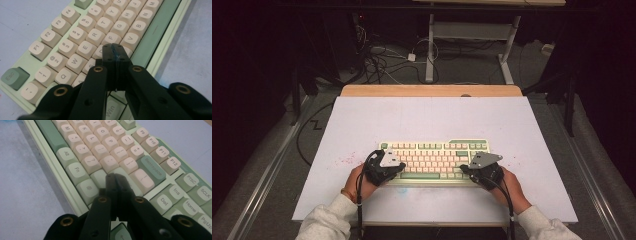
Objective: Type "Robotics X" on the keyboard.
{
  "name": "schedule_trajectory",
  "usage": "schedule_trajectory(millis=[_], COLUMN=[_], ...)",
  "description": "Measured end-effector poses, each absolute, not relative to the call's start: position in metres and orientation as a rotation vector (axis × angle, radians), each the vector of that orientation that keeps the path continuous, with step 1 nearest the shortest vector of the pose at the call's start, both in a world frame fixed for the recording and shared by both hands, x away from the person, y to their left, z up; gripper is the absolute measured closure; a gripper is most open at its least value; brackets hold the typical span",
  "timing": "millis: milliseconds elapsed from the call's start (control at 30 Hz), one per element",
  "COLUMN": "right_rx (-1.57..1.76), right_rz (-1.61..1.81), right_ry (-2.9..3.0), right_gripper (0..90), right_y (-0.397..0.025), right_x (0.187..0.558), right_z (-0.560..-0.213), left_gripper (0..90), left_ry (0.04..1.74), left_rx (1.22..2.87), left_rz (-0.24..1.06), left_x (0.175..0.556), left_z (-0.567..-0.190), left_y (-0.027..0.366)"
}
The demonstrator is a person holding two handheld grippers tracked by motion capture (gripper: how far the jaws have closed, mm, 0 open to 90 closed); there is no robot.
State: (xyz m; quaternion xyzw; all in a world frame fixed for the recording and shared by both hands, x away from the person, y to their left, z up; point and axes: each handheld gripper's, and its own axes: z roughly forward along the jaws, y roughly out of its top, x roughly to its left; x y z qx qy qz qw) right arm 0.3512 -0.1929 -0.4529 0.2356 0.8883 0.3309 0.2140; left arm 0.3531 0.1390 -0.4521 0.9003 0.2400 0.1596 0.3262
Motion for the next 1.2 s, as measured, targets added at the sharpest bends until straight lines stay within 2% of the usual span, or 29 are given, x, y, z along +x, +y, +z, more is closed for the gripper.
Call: schedule_trajectory(millis=[400,867,1200], right_rx=[0.654,0.637,0.622], right_rz=[0.917,0.912,0.939], right_ry=[2.464,2.466,2.444], right_gripper=[90.0,90.0,90.0], right_y=[-0.193,-0.193,-0.195], right_x=[0.351,0.351,0.349], right_z=[-0.453,-0.453,-0.449], left_gripper=[87.4,87.4,83.0], left_ry=[0.629,0.619,0.627], left_rx=[2.384,2.314,2.261], left_rz=[0.436,0.477,0.556], left_x=[0.354,0.348,0.345], left_z=[-0.453,-0.438,-0.431], left_y=[0.137,0.145,0.155])
